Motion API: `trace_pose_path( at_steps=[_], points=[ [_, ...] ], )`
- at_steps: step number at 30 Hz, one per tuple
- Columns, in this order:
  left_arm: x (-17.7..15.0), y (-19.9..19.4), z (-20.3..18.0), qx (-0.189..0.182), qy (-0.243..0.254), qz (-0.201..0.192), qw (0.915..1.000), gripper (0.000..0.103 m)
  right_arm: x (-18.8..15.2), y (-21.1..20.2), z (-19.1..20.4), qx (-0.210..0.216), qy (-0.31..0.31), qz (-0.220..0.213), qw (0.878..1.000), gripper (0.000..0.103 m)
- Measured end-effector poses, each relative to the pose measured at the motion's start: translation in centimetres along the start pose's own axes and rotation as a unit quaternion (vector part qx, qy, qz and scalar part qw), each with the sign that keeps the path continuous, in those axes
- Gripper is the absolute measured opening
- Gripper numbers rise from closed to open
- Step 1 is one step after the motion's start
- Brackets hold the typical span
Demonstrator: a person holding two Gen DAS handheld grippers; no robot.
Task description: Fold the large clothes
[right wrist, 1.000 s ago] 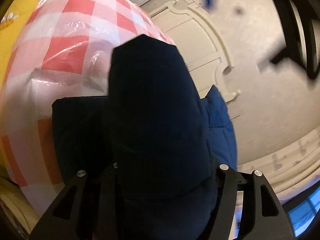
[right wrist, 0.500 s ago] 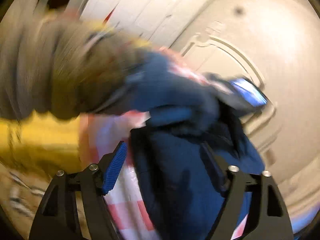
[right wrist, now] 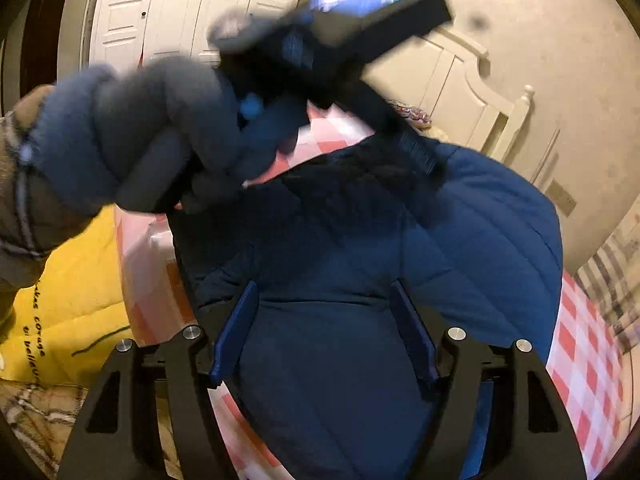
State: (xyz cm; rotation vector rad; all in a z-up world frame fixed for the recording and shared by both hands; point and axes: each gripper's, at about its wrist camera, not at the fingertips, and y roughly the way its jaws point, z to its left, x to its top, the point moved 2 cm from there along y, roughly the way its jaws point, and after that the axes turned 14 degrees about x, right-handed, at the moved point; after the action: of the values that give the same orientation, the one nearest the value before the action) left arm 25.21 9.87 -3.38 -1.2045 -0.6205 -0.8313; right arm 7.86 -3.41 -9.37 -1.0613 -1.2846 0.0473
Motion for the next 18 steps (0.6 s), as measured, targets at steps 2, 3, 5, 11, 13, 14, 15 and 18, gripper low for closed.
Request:
trace_pose_path(
  at_steps=[2, 3, 5, 11, 13, 14, 15, 18],
  points=[
    [1.9, -1.4, 0.2, 0.017, -0.013, -0.016, 0.9997, 0.101, -0.1, -0.1, 0.1, -0.006, -0.005, 0.002, 1.0, 0.068],
    [3.0, -1.8, -0.2, 0.041, -0.012, -0.023, 0.9988, 0.101, 0.2, 0.0, 0.1, -0.007, -0.005, 0.002, 1.0, 0.068],
    [4.0, -1.1, -1.1, 0.081, 0.0, -0.021, 0.9965, 0.101, 0.5, -0.1, -0.2, -0.005, -0.003, 0.001, 1.0, 0.068],
    [-0.4, 7.6, -2.2, 0.155, 0.002, 0.073, 0.9853, 0.101, 1.0, -0.8, 1.1, 0.03, -0.012, -0.013, 0.999, 0.067],
    [-0.8, 7.3, -1.1, 0.16, -0.018, 0.075, 0.9842, 0.101, 1.3, -2.2, -0.1, 0.06, -0.002, -0.023, 0.998, 0.066],
    [-1.0, 7.2, -0.9, 0.164, -0.018, 0.071, 0.9838, 0.101, 1.6, -3.3, -1.4, 0.057, 0.013, -0.043, 0.997, 0.066],
    [-1.1, 7.1, -0.8, 0.164, -0.02, 0.069, 0.9838, 0.101, 1.9, -4.1, -2.6, 0.049, 0.026, -0.058, 0.997, 0.066],
    [-1.3, 7.9, 0.2, 0.129, -0.048, 0.087, 0.9867, 0.101, 2.5, -6.5, -8.5, 0.022, 0.091, -0.105, 0.99, 0.066]
  ],
)
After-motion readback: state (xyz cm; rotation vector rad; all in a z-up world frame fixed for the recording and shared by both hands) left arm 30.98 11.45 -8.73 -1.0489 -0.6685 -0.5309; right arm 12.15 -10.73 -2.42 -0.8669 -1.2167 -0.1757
